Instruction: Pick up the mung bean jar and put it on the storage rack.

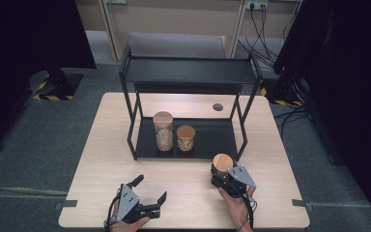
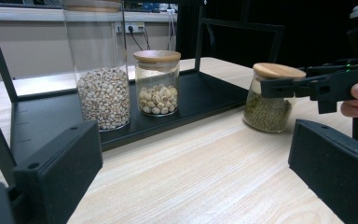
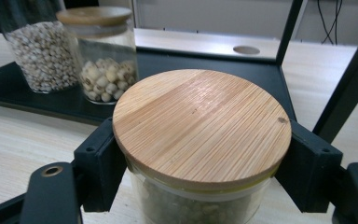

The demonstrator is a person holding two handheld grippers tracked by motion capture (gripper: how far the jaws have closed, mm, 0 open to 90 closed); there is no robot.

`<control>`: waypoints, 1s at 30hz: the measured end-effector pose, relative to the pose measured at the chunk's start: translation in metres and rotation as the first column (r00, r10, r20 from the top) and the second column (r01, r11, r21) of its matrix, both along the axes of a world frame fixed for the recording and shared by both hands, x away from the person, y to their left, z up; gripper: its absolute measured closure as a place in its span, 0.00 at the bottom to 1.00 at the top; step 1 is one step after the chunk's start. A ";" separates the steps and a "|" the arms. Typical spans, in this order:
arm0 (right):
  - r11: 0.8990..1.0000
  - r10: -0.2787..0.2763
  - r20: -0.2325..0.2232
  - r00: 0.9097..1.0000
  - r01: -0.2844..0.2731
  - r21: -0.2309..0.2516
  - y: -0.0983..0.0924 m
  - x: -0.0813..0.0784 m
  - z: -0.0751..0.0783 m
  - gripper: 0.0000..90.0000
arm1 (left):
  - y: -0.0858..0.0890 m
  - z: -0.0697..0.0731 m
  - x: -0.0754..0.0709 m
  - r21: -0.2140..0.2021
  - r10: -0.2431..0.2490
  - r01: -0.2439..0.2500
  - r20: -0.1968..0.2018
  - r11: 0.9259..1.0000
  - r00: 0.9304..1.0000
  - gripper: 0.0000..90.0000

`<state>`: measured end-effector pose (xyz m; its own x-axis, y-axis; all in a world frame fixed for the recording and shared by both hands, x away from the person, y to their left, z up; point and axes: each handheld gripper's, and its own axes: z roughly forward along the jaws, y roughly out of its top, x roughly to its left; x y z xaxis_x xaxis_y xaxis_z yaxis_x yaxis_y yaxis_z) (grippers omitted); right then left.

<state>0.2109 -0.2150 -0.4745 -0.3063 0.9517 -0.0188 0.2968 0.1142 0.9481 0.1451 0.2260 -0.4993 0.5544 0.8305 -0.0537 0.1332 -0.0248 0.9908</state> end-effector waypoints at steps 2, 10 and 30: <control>1.000 0.012 0.012 1.000 -0.012 0.000 0.000 -0.002 0.002 0.28 | 0.000 0.000 0.000 0.000 -0.001 0.001 0.000 1.000 1.000 0.02; 0.999 0.039 0.017 0.999 -0.039 0.009 0.001 -0.001 0.007 0.28 | 0.000 0.000 0.000 0.001 0.000 0.000 0.000 1.000 1.000 0.02; 0.996 0.082 0.027 0.996 -0.082 0.015 0.005 0.006 0.018 0.28 | 0.000 0.000 0.000 -0.001 0.003 -0.003 -0.001 1.000 1.000 0.02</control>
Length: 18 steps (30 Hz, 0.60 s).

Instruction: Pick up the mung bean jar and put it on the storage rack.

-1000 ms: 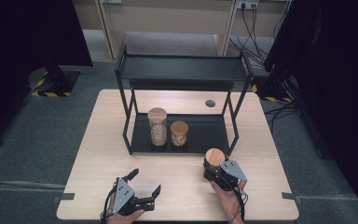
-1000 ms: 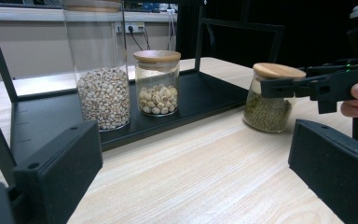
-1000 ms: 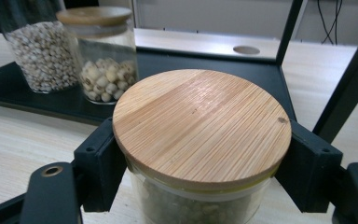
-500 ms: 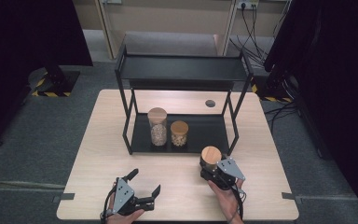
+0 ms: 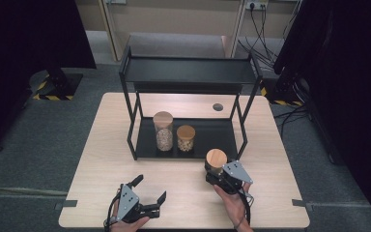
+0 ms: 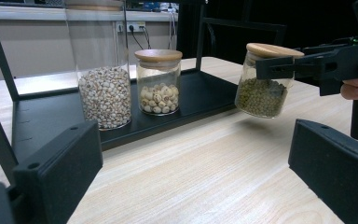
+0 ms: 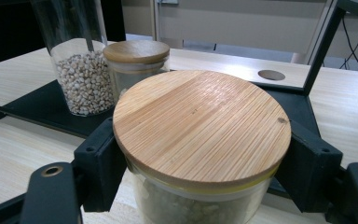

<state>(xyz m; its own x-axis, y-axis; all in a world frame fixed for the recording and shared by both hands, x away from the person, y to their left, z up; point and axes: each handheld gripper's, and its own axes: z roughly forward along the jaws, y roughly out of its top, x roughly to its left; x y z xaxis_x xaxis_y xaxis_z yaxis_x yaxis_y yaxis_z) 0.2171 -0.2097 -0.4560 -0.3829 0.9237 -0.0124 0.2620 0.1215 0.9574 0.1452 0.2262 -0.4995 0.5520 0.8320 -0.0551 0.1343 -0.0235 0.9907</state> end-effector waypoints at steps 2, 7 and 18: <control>1.000 0.003 0.003 1.000 -0.003 0.001 0.000 0.001 0.001 0.28 | 0.000 0.000 0.000 -0.001 0.000 0.000 0.000 1.000 1.000 0.02; 1.000 0.005 0.009 1.000 -0.005 0.000 0.002 0.004 0.005 0.28 | 0.000 0.000 0.000 0.001 0.000 0.000 -0.001 1.000 1.000 0.02; 1.000 0.005 0.017 1.000 -0.005 -0.001 0.006 0.016 0.010 0.28 | 0.000 0.000 0.000 -0.002 0.003 -0.003 -0.005 1.000 1.000 0.02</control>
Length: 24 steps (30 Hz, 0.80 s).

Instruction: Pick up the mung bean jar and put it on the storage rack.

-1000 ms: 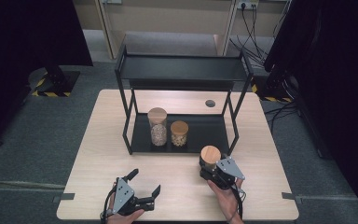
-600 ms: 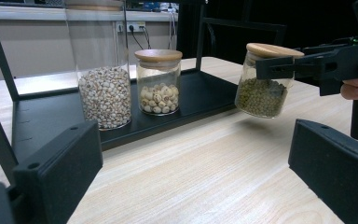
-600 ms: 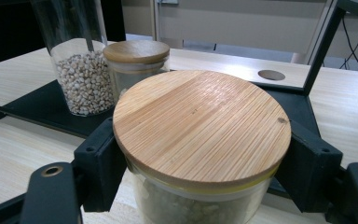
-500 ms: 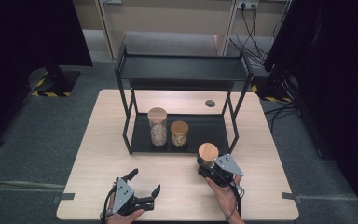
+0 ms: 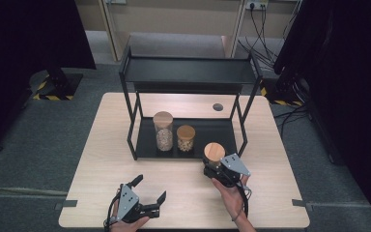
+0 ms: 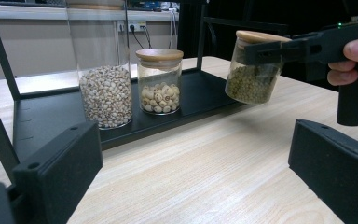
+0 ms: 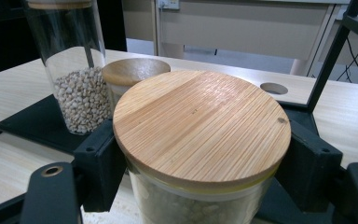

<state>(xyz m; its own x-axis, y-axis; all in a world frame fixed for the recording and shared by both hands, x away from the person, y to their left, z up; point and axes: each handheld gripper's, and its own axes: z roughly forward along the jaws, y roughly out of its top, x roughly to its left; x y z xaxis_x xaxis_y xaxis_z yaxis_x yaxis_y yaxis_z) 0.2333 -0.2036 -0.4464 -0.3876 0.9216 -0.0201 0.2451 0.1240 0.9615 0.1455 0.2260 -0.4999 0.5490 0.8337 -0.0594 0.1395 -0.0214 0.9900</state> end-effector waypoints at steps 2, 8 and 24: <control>1.000 0.002 0.001 1.000 -0.002 -0.002 0.001 0.003 0.001 0.28 | 0.000 0.000 0.000 0.000 0.000 0.000 -0.001 1.000 1.000 0.02; 1.000 0.007 -0.010 1.000 -0.007 -0.015 0.008 0.014 0.004 0.28 | 0.000 0.000 0.000 0.000 0.003 -0.003 0.000 1.000 1.000 0.02; 0.998 -0.046 -0.037 0.998 0.044 -0.039 0.026 0.052 0.009 0.28 | 0.001 0.000 0.000 0.000 0.002 -0.002 0.001 1.000 1.000 0.02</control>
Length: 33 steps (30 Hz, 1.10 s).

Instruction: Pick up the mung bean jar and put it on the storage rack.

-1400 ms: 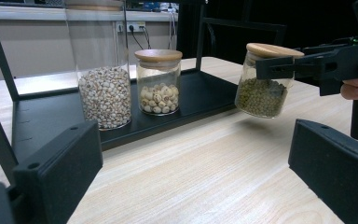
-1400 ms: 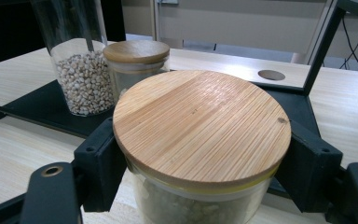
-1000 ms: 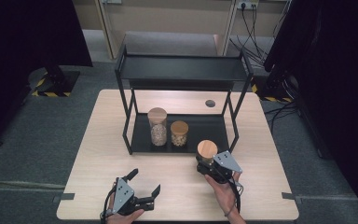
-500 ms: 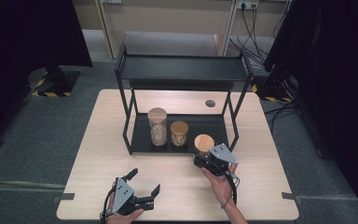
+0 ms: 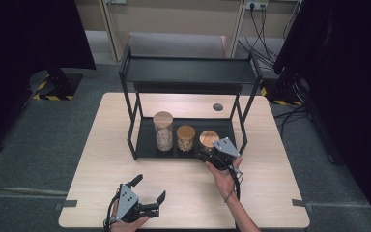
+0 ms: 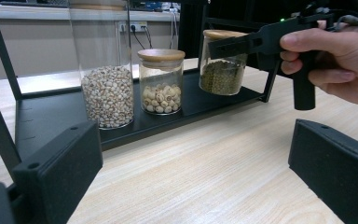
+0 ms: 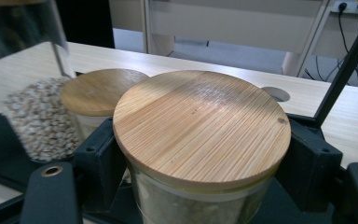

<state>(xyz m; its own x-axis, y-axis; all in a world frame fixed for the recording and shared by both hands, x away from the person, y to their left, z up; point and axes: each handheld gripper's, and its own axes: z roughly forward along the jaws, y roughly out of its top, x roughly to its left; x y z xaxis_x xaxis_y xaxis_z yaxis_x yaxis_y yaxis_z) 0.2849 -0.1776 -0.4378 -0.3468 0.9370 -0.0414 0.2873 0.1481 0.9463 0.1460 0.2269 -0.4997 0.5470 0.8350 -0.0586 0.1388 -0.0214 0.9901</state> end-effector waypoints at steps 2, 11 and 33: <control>1.000 -0.009 -0.003 1.000 0.009 -0.008 0.002 0.004 -0.001 0.28 | 0.000 0.000 0.000 0.000 0.000 0.000 -0.001 1.000 1.000 0.02; 0.999 -0.039 -0.025 0.999 0.039 -0.013 0.009 0.022 -0.006 0.28 | 0.000 0.000 0.000 -0.001 -0.001 0.001 0.002 1.000 1.000 0.02; 0.997 -0.073 -0.051 0.996 0.071 -0.036 0.023 0.045 -0.014 0.28 | 0.001 0.000 0.000 -0.004 -0.001 0.002 0.003 1.000 1.000 0.02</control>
<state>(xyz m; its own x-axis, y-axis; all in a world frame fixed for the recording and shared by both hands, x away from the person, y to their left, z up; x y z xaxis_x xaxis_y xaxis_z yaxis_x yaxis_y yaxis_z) 0.3297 -0.1547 -0.4521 -0.2807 0.9581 -0.0577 0.3471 0.1574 0.9245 0.1457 0.2277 -0.4995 0.5485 0.8340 -0.0604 0.1353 -0.0172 0.9907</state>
